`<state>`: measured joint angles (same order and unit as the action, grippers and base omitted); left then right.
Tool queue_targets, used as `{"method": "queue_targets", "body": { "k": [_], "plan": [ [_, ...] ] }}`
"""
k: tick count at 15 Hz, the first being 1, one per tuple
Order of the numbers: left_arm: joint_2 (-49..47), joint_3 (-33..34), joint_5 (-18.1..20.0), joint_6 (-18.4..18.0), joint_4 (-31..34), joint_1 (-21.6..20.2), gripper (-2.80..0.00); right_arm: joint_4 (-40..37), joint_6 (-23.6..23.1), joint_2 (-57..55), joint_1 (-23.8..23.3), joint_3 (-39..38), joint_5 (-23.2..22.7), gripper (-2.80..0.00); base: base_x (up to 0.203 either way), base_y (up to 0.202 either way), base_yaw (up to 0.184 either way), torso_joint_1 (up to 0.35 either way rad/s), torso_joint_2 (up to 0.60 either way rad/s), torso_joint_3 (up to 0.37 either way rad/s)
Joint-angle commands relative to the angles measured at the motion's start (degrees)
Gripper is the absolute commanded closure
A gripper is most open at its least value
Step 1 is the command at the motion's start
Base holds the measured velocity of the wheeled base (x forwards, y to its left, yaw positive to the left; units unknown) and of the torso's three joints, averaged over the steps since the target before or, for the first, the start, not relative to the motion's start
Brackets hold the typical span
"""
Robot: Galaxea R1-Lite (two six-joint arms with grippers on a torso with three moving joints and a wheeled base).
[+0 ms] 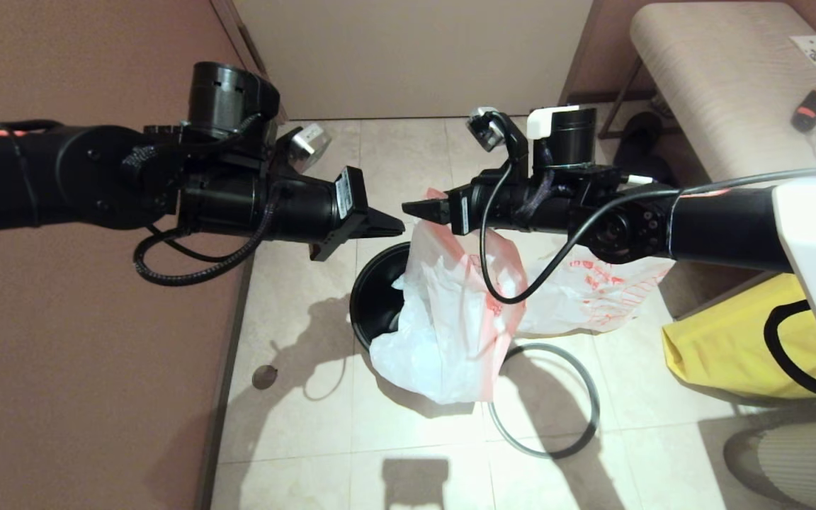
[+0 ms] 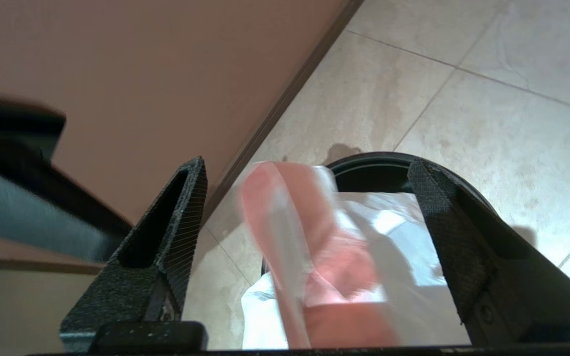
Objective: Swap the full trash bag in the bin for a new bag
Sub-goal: Put the new garbage bag on the trash can
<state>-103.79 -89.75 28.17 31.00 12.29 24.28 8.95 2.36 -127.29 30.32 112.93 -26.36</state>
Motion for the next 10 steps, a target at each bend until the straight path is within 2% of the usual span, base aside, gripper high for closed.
{"method": "queue_targets", "body": {
  "k": [1,6,10],
  "plan": [
    [-2.0,0.0,0.2,0.2,0.0,0.7,0.0,0.3,1.4,0.1,-0.5,0.0,-0.2,-2.8,0.0,0.0,0.0,0.0,0.0,0.0],
    [0.4,1.0,0.3,0.2,0.0,1.8,0.0,0.1,10.8,7.5,-1.1,-1.7,-0.2,-2.8,0.0,0.0,0.0,0.0,0.0,0.0],
    [-0.4,1.8,-1.9,0.4,-0.5,4.0,0.0,0.4,11.3,11.1,-3.5,-8.9,2.3,-2.8,0.0,0.0,0.0,0.0,0.0,0.0]
  ]
}}
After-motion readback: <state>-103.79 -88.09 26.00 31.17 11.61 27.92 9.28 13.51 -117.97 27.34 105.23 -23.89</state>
